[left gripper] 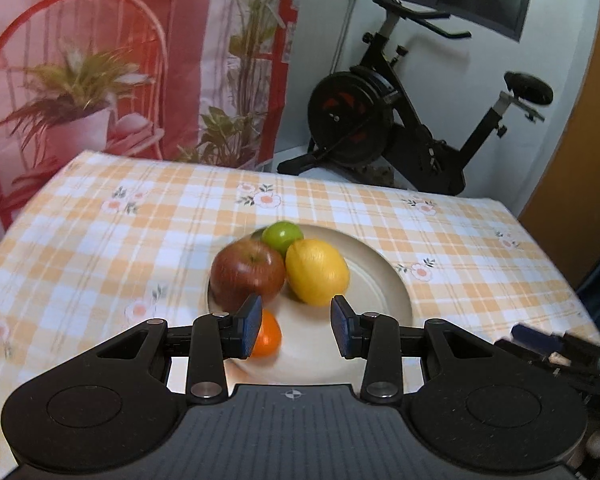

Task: Organize fruits
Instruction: 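Withdraw both tools and move toward the second red apple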

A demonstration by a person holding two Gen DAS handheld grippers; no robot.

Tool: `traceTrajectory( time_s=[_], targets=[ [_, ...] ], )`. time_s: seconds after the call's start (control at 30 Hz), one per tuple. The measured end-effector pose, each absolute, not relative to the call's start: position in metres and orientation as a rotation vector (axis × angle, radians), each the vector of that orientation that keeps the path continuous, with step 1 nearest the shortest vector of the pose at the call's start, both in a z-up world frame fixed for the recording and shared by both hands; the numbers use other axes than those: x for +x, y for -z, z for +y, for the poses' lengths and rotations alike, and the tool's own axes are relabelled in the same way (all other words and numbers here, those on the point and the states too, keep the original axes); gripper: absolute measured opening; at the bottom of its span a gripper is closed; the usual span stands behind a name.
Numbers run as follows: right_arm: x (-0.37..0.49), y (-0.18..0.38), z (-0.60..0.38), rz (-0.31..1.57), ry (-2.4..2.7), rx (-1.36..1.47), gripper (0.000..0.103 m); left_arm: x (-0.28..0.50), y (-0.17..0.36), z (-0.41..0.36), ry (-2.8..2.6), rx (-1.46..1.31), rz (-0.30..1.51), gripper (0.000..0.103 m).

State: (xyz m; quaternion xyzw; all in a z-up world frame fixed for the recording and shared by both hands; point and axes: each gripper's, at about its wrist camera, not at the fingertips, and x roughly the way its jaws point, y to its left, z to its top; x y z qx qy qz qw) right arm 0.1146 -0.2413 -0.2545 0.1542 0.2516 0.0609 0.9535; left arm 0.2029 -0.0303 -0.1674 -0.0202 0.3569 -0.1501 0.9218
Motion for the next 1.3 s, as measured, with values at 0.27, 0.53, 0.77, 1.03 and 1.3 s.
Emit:
traceTrajectory(
  time_s=[0.27,0.53,0.77,1.03,1.3],
  targets=[
    [0.083,0.244,-0.217,0.467,-0.141,0.302,0.052,0.168,0.170,-0.025,0.292,-0.056,0.720,0.041],
    [0.070,0.239,-0.193,0.497,-0.185,0.289,0.051,0.142,0.172,-0.022,0.281,-0.044,0.706,0.041],
    [0.064,0.231,-0.176,0.514,-0.184,0.231,0.051,0.137,0.179,-0.019,0.271,-0.039,0.730,0.041],
    [0.061,0.224,-0.158,0.539,-0.172,0.137,0.056,0.130,0.184,-0.014,0.275,-0.049,0.747,0.041],
    [0.057,0.219,-0.151,0.545,-0.167,0.119,0.056,0.121,0.190,-0.009,0.300,-0.061,0.759,0.041]
  ],
)
